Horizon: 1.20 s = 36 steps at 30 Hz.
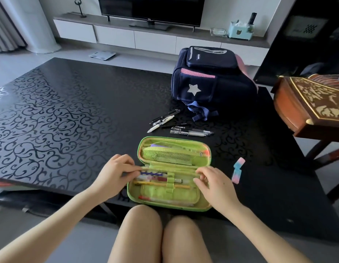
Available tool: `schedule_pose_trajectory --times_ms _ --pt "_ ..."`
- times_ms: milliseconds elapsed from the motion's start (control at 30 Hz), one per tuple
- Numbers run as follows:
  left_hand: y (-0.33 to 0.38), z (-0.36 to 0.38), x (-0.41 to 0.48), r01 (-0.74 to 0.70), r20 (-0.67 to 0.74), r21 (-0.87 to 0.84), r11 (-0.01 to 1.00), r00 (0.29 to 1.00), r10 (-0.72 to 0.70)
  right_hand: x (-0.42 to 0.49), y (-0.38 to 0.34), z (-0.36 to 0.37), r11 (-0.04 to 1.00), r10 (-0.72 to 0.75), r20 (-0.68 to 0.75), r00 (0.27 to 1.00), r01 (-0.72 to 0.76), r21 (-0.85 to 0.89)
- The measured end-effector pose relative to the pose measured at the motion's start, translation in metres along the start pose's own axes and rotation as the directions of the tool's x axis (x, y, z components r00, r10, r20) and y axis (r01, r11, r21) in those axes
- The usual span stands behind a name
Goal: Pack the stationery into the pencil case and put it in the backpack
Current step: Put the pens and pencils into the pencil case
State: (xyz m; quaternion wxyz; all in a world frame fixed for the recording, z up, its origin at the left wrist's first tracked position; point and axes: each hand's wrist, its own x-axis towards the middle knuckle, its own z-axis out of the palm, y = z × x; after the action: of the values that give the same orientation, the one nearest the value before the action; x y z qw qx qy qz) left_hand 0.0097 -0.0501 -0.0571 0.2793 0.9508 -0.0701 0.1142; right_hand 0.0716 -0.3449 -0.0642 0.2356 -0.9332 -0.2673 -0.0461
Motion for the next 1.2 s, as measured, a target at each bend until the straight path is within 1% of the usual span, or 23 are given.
schedule_pose_trajectory --times_ms 200,267,367,433,500,600,700,800,867,933,967,1033,1067,1100,1167,1200 --pt "-0.007 -0.003 -0.022 -0.085 0.048 0.187 0.979 0.996 0.077 -0.017 0.003 0.019 0.988 -0.085 -0.073 0.994 0.075 -0.137" --pt "-0.003 -0.002 -0.019 -0.135 0.076 0.243 0.961 0.990 0.120 -0.017 0.002 0.021 0.984 -0.092 -0.099 0.991 0.075 -0.164" --pt "0.002 0.001 -0.013 -0.248 0.130 0.361 0.899 0.968 0.215 -0.017 0.002 0.021 0.976 -0.094 -0.108 0.990 0.070 -0.206" --pt "0.002 0.001 -0.011 -0.282 0.143 0.396 0.874 0.959 0.245 -0.017 0.003 0.023 0.974 -0.093 -0.104 0.990 0.069 -0.215" --pt "0.003 0.001 -0.011 -0.289 0.150 0.391 0.874 0.957 0.250 -0.018 0.002 0.024 0.973 -0.087 -0.103 0.991 0.063 -0.220" --pt "0.013 0.009 -0.010 -0.263 0.144 0.318 0.911 0.963 0.228 -0.017 0.001 0.025 0.971 -0.081 -0.105 0.991 0.054 -0.233" --pt "0.031 0.024 -0.002 -0.223 0.140 0.201 0.954 0.970 0.197 -0.016 0.001 0.026 0.970 -0.096 -0.101 0.990 0.071 -0.233" --pt "0.045 0.037 0.009 -0.172 0.191 0.125 0.977 0.971 0.146 -0.016 0.001 0.025 0.969 -0.107 -0.085 0.991 0.085 -0.230" --pt "0.049 0.038 0.013 -0.170 0.247 0.098 0.981 0.959 0.142 -0.016 0.002 0.023 0.972 -0.115 -0.052 0.992 0.102 -0.212" --pt "0.044 0.036 0.017 -0.210 0.264 0.075 0.975 0.947 0.183 -0.015 0.004 0.016 0.976 -0.134 0.018 0.991 0.135 -0.173" --pt "0.041 0.033 0.019 -0.200 0.264 0.059 0.978 0.948 0.178 -0.012 0.004 0.011 0.981 -0.131 0.052 0.990 0.137 -0.136" --pt "0.034 0.025 0.026 -0.119 0.226 0.018 0.993 0.968 0.112 0.001 0.005 -0.003 0.998 -0.062 0.067 0.996 0.063 -0.013" --pt "0.031 0.020 0.030 -0.084 0.190 0.000 0.996 0.978 0.083 0.010 0.007 -0.011 0.999 -0.009 0.038 0.999 0.007 0.039" --pt "0.027 0.016 0.035 -0.054 0.145 -0.004 0.999 0.988 0.054 0.022 0.010 -0.018 0.998 0.040 -0.020 0.999 -0.039 0.052" --pt "0.017 0.007 0.049 0.048 0.049 0.015 0.999 0.998 -0.048 0.053 0.022 -0.024 0.992 0.126 -0.128 0.984 -0.128 -0.005" --pt "0.010 0.005 0.057 0.123 0.007 0.021 0.992 0.992 -0.123 0.069 0.028 -0.024 0.984 0.164 -0.148 0.975 -0.172 -0.046"
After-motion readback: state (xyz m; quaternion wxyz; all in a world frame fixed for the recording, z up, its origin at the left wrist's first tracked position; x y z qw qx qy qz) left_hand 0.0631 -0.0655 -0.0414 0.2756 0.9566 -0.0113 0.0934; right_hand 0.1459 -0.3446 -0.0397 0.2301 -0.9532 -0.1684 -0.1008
